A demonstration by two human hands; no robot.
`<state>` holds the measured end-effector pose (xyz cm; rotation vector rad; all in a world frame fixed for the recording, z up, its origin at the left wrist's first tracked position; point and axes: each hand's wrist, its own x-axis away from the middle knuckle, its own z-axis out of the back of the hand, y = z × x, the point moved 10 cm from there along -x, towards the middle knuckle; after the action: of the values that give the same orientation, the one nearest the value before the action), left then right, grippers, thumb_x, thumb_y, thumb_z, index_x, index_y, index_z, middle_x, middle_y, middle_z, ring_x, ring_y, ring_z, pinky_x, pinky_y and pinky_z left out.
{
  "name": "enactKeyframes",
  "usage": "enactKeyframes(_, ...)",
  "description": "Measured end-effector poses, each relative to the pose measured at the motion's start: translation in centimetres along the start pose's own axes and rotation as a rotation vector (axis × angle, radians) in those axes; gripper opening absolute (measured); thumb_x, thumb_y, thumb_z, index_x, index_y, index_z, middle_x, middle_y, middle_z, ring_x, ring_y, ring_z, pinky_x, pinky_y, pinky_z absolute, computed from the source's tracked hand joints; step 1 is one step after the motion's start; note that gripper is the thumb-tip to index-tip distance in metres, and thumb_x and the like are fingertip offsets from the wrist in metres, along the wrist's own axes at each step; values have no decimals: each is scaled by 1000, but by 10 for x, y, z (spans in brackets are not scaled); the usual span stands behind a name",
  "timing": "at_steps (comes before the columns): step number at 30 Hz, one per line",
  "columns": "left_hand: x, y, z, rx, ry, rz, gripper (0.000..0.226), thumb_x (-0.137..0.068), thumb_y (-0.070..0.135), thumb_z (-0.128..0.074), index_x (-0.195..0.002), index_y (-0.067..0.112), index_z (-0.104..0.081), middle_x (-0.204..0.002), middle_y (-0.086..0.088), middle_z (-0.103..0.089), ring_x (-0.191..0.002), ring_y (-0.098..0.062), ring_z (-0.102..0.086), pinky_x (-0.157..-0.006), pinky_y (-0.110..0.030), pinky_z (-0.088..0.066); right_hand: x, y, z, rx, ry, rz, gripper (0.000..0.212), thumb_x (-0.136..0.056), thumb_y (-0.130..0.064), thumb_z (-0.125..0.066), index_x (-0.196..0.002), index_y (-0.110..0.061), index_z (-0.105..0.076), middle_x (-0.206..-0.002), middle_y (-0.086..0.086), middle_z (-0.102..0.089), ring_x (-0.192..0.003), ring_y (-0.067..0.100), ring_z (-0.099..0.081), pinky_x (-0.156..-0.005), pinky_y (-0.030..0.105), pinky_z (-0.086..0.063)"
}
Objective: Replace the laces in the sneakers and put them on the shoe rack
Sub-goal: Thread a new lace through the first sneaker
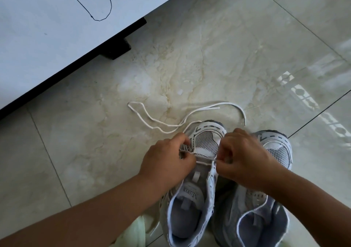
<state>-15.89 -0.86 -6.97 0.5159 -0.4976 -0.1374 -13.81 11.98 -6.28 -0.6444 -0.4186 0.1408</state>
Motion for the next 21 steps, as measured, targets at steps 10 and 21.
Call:
enactKeyframes(10,-33,-30,-28,689,-141,320,38,-85,16,-65,-122,12,-59,-118,0,-63,-102,-8,-57,-91,-21,-39,10,-13,-8,-220,172,5,7,-79,-14,-58,-73,-11,-54,-73,0,-60,-64,16,-53,-58,30,-41)
enactKeyframes(21,-59,11,-4,599,-190,87,36,-79,2,-69,-113,13,-65,-105,1,-69,-97,-9,-64,-92,-22,-48,12,-7,-8,-344,226,79,7,-69,-10,-61,-67,-12,-54,-80,2,-61,-70,14,-59,-61,23,-44)
